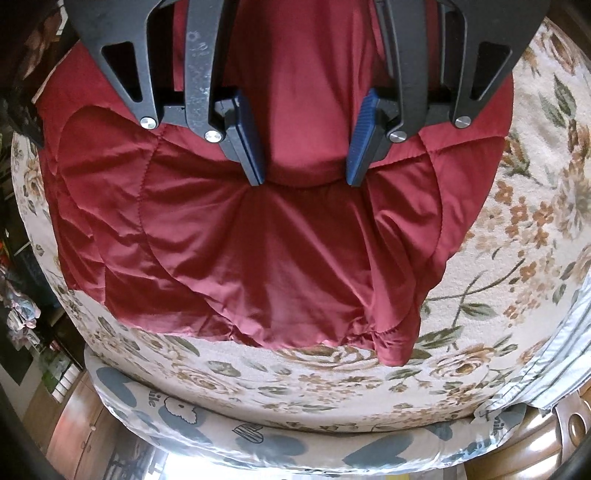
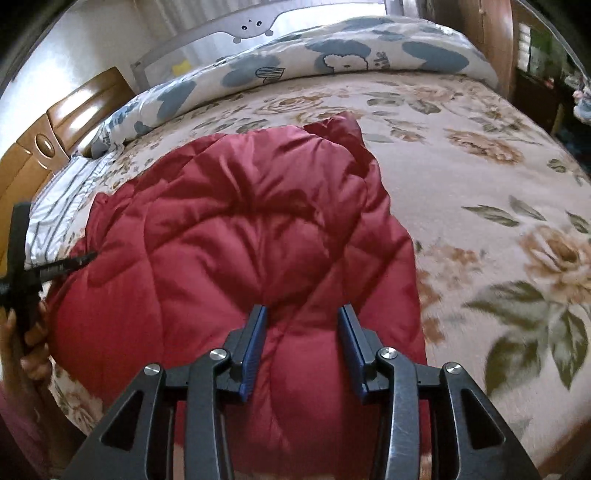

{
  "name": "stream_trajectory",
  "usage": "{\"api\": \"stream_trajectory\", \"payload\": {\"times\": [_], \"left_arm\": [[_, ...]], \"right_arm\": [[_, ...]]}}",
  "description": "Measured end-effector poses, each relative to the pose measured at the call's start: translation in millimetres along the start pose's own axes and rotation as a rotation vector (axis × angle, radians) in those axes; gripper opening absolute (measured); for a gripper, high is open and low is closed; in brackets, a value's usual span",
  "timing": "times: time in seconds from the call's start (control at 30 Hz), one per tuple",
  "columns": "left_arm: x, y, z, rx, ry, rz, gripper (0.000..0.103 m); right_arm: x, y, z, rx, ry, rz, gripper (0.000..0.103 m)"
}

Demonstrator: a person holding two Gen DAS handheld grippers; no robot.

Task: Fold large clothes
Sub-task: 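Open both tools and push the folded coat into a neat bundle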

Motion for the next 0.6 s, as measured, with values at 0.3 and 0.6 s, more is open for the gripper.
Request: {"api": "stream_trajectory", "payload": {"times": [0.3, 0.6], "left_arm": [[-37.3, -68.2, -1.3, -0.03, -0.015, -0.042, 0.058], [-77.2, -75.9, -18.1, 0.04, -0.001, -0.006, 0.069]], "right_arm": [[-7.8, 0.0, -0.8, -0.013, -0.011, 0.003, 0.041], [-10.2, -21.6, 15.0, -0.012, -0.025, -0.027, 0.044]]}}
Point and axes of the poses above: each gripper's, at about its wrist camera, not at the fingertips, and y roughly the way its jaws point, z to its left, x to its top, the point moved 8 cm from there along y, roughly the way its jaws point, and after that the axes turned 1 degree about z, right-handed, at the moved point
